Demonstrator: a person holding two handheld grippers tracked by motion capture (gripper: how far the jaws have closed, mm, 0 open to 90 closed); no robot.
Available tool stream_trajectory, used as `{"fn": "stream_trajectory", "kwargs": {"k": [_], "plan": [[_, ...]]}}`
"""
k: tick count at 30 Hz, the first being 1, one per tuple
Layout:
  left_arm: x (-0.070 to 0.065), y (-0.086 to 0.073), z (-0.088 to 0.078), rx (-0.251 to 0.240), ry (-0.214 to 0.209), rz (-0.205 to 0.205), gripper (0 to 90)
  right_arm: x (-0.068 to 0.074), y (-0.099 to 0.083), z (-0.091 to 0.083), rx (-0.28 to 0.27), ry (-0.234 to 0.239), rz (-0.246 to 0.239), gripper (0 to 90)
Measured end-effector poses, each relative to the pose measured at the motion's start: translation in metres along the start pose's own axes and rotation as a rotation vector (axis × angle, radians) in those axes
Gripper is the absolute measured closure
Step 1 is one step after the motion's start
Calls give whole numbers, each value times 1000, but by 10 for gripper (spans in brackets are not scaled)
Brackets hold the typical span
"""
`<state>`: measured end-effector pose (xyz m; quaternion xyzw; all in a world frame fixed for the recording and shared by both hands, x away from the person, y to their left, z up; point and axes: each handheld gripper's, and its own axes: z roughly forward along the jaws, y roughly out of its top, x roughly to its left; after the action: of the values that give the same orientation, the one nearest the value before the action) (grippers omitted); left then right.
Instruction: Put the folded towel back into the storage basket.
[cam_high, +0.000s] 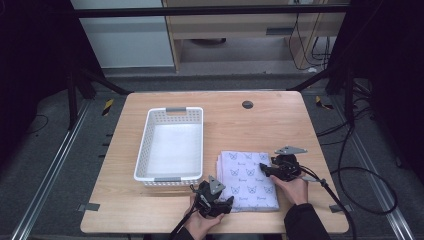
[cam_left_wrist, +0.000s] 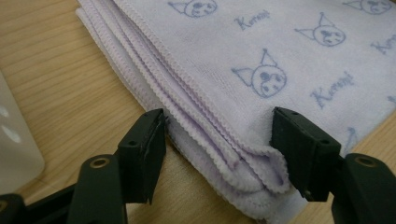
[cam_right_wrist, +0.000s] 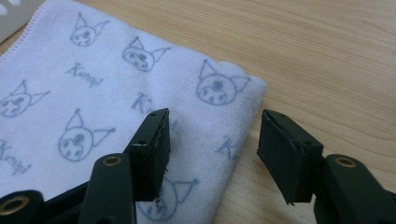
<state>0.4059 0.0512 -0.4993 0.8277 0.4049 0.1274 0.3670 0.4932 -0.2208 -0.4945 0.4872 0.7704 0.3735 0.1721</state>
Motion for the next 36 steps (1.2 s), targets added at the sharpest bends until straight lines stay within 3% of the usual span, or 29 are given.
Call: {"fn": "stream_trajectory", "kwargs": {"k": [6, 10, 15, 21, 26, 36], "plan": [[-1, 1, 0, 9, -7, 0, 366, -1, -1, 3, 15, 10, 22, 460], [-1, 1, 0, 5, -23, 7, 416, -3, -2, 4, 20, 43, 60, 513], [-1, 1, 0, 7, -47, 5, 493, -3, -2, 4, 18, 70, 72, 594], [2, 3, 0, 12, -95, -36, 602, -1, -2, 3, 15, 83, 85, 708], [4, 3, -1, 7, -113, -49, 666, -1, -1, 1, 8, 82, 76, 754], [8, 7, -11, -39, -148, -31, 704, 1, 5, -15, -16, 87, 42, 765]]}}
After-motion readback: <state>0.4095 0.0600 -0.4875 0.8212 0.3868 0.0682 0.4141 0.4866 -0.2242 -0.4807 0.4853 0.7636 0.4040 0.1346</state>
